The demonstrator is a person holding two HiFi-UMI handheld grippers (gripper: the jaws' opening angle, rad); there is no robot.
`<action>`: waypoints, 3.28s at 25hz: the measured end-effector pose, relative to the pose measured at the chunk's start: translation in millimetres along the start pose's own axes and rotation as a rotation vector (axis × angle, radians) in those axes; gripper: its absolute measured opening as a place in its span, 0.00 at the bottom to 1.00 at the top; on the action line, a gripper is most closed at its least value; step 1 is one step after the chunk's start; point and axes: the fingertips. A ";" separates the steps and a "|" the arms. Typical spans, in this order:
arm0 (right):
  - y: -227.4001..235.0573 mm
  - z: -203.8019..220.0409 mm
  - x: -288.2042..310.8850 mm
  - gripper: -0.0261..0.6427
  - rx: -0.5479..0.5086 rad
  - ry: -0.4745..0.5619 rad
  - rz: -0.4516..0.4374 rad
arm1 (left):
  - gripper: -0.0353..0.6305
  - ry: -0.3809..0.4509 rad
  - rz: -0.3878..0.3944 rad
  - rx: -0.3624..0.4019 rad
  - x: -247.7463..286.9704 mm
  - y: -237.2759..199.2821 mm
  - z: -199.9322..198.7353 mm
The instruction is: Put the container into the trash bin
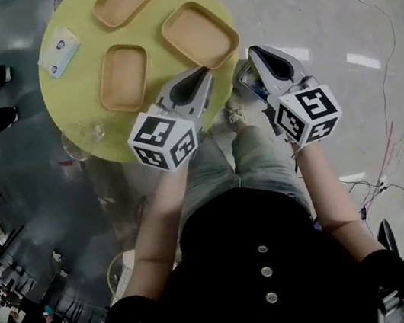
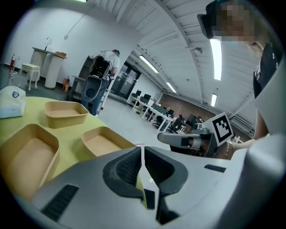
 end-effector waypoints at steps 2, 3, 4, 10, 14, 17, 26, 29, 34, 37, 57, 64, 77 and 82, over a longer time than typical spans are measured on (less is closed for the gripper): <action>9.3 3.2 6.6 0.05 0.008 -0.015 0.000 | 0.08 -0.002 0.001 -0.019 4.4 -0.2 3.9; 13.0 4.5 10.4 0.05 0.011 -0.019 -0.004 | 0.08 0.002 0.006 -0.027 6.4 0.1 5.3; 16.2 5.8 14.9 0.07 0.015 -0.021 -0.008 | 0.08 0.008 0.011 -0.030 8.6 -0.1 6.3; 30.6 16.6 42.4 0.17 0.044 -0.075 -0.022 | 0.08 0.022 0.011 -0.050 21.5 -4.0 10.2; 34.4 19.6 55.2 0.18 0.058 -0.095 -0.032 | 0.08 0.024 0.021 -0.076 27.9 -3.1 12.6; 34.4 19.2 64.4 0.18 0.066 -0.090 -0.049 | 0.08 0.051 0.038 -0.143 28.9 -6.5 10.2; 34.1 28.7 84.1 0.18 0.060 -0.168 -0.086 | 0.08 0.095 0.013 -0.170 27.1 -12.6 0.9; 33.5 29.8 87.9 0.18 0.061 -0.182 -0.093 | 0.08 0.101 0.004 -0.161 25.7 -13.7 -0.5; 34.5 30.0 91.3 0.14 0.058 -0.190 -0.090 | 0.08 0.104 0.001 -0.166 26.6 -12.0 0.5; 32.1 29.5 94.1 0.09 0.049 -0.182 -0.093 | 0.08 0.103 0.001 -0.171 25.9 -13.8 3.2; 38.9 10.3 38.7 0.07 0.111 -0.062 -0.085 | 0.08 0.084 0.049 -0.064 13.8 15.0 -7.2; 50.1 8.9 -12.2 0.07 0.147 0.045 0.003 | 0.08 0.061 0.115 0.049 13.1 37.4 -20.2; 84.2 52.8 -103.1 0.07 0.296 0.187 0.217 | 0.08 0.003 0.275 0.166 39.0 85.4 -8.9; 102.4 75.1 -128.4 0.07 0.346 0.206 0.271 | 0.08 -0.032 0.342 0.187 64.6 110.6 -3.3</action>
Point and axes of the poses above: the fingertips, and each gripper's own axes: x forward along the fingers, y to its right, z out of its underside, and after that the axes turned 8 degrees about -y, right-handed
